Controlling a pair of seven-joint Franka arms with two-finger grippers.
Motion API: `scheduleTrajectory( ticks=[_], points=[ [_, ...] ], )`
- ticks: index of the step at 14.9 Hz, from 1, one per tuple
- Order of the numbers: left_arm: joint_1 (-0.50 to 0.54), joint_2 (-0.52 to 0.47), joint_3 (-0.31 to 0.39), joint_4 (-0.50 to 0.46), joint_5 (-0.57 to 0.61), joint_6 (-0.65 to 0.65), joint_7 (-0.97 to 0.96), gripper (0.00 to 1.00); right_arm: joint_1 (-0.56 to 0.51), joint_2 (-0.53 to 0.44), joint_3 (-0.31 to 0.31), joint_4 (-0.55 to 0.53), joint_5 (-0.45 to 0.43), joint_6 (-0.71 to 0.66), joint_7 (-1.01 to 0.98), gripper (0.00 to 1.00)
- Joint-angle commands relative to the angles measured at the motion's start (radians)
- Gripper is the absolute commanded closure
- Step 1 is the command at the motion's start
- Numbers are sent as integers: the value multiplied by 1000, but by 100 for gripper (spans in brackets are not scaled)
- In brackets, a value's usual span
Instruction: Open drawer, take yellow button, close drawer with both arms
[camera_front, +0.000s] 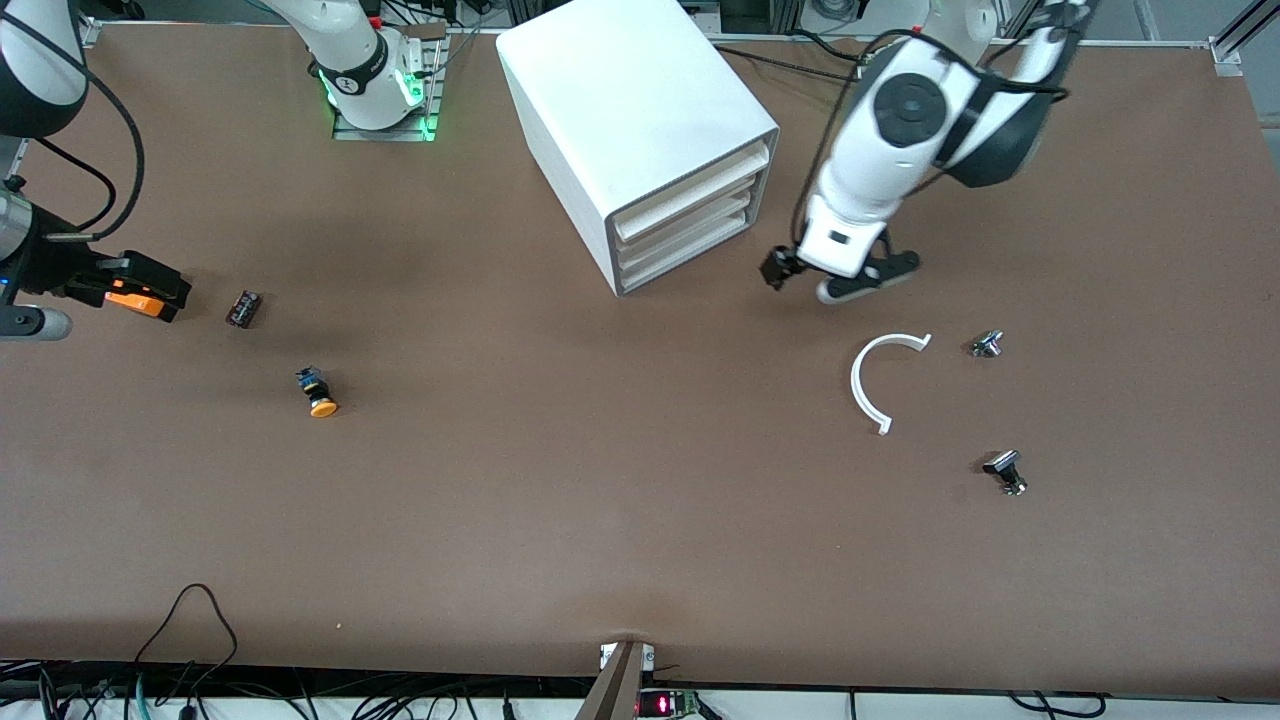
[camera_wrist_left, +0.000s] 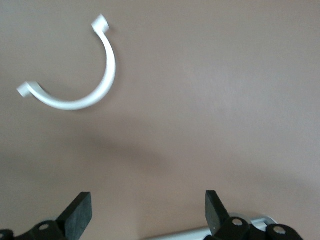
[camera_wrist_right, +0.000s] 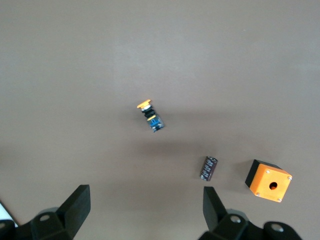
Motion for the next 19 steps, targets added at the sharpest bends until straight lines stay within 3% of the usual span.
scheduleTrajectory(
  ticks=[1,8,11,13,16,19],
  points=[
    [-7,-45,102,92,17,-141,209,0,9,-21,-6,13,-11,-19,0,0],
    [-23,-127,378,278,17,-404,727,0,12,-19,-3,12,-11,15,-1,0],
    [-23,-130,457,399,45,-558,844,0,21,-22,14,2,-11,12,8,0],
    [-30,-110,458,467,45,-629,867,0,19,-60,19,-39,-14,20,8,0],
    [-27,-16,445,576,47,-664,863,0,19,-200,19,-255,-32,195,8,0],
    [-24,-16,443,574,45,-695,867,0,15,-185,13,-211,-28,129,-3,0]
  ],
)
